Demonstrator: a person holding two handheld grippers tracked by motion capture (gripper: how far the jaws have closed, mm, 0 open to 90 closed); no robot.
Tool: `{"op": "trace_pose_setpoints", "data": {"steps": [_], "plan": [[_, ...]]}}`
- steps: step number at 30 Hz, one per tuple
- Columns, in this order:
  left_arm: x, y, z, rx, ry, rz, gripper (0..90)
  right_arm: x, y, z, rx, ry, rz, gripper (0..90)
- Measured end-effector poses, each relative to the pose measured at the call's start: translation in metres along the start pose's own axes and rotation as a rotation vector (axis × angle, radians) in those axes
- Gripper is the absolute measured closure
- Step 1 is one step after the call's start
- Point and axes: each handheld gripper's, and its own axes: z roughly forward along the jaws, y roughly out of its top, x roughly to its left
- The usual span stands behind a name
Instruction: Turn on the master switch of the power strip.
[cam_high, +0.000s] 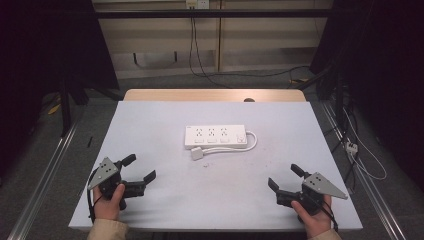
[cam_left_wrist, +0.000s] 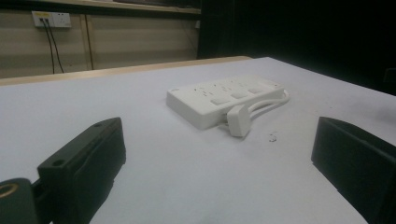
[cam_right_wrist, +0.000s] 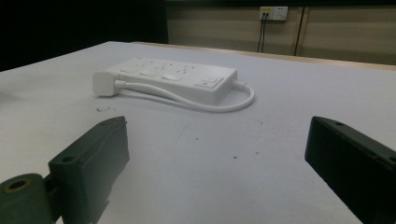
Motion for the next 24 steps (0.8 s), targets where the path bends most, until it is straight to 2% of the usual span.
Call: {"op": "trace_pose_setpoints", "data": {"steps": [10,16,18,21,24], "plan": [[0.0,0.001,-0.002,-0.01,0.0,-0.002,2.7,-0.001,0.003,0.006,0.0,-0.003,-0.001,6.3],[0.001,0.001,-0.002,-0.014,-0.004,-0.002,2.6,0.0,0.009,0.015,0.015,-0.009,-0.037,6.7],[0.001,0.001,-0.003,-0.017,-0.005,-0.006,2.6,0.001,0.011,0.019,0.018,-0.005,-0.048,6.9],[0.001,0.001,-0.002,-0.016,-0.006,-0.005,2.7,0.003,0.011,0.026,0.032,0.012,-0.037,6.7],[0.001,0.0,-0.002,-0.013,-0.01,-0.006,2.6,0.006,0.013,0.035,0.041,0.023,-0.053,6.6]]}}
